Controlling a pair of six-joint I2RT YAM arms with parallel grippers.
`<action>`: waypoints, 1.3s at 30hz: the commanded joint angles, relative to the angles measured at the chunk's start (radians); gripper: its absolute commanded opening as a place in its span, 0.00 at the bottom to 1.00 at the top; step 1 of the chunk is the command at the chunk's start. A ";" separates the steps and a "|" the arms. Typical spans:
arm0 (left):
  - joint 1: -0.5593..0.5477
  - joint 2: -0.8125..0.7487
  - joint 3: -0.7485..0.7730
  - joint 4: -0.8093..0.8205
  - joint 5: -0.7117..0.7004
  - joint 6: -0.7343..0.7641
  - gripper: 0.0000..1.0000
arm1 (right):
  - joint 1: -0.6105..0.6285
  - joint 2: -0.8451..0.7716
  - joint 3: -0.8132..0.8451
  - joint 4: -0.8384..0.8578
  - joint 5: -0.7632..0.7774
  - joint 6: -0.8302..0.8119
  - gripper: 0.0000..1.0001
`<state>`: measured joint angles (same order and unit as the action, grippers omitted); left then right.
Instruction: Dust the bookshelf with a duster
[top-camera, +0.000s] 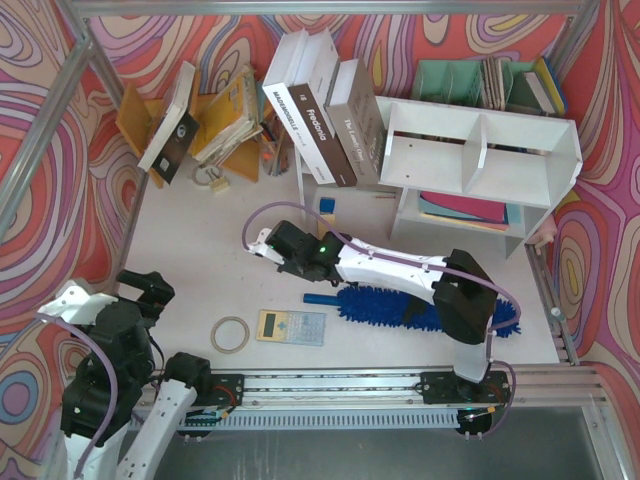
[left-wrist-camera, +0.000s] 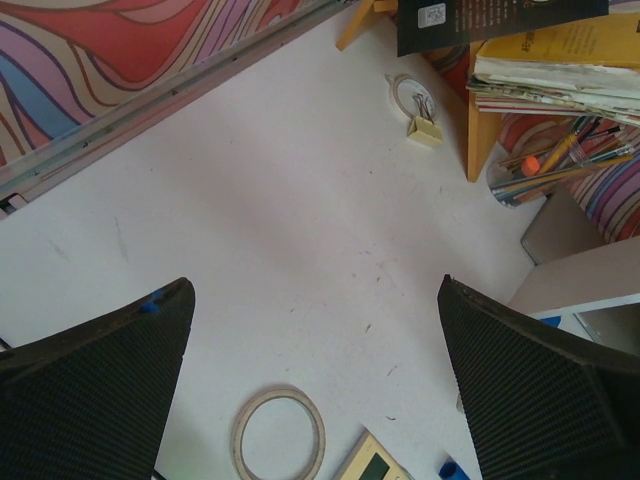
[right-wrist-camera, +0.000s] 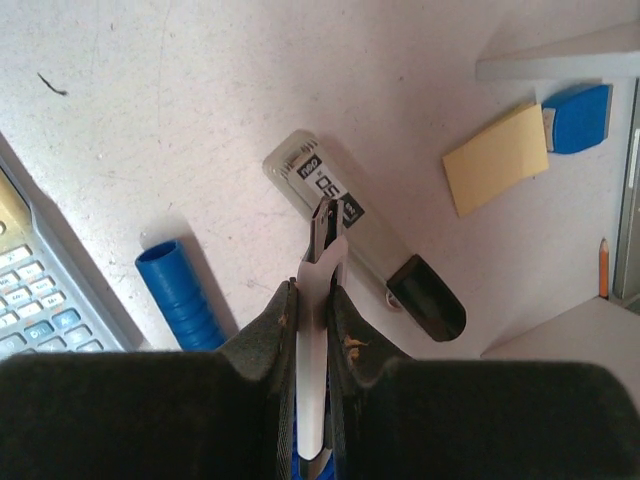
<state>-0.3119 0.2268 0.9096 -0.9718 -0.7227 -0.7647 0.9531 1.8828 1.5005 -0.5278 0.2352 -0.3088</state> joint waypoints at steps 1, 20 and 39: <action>-0.001 -0.004 -0.013 -0.015 -0.031 -0.011 0.99 | 0.013 0.049 0.054 0.040 0.013 -0.050 0.05; -0.001 0.006 -0.015 -0.008 -0.025 -0.007 0.99 | 0.049 0.199 0.147 0.077 -0.031 -0.063 0.10; -0.001 0.019 -0.022 0.000 -0.011 -0.002 0.99 | 0.071 -0.056 0.022 0.116 0.088 0.096 0.62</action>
<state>-0.3119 0.2310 0.9031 -0.9737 -0.7300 -0.7715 1.0161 1.9919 1.5753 -0.4580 0.2432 -0.3210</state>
